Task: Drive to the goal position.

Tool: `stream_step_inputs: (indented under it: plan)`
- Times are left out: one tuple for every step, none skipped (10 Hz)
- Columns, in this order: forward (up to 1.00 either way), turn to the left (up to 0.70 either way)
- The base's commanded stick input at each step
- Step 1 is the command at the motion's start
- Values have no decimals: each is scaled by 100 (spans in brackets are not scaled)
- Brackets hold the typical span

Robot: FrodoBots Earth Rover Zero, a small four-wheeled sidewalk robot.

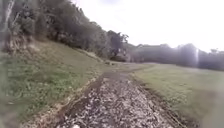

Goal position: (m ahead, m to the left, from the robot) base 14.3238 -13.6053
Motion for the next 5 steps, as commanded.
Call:
stream_step_inputs:
  plan:
    - [85, -34]
    - [85, -34]
    - [85, -34]
    - [85, -34]
    - [85, -34]
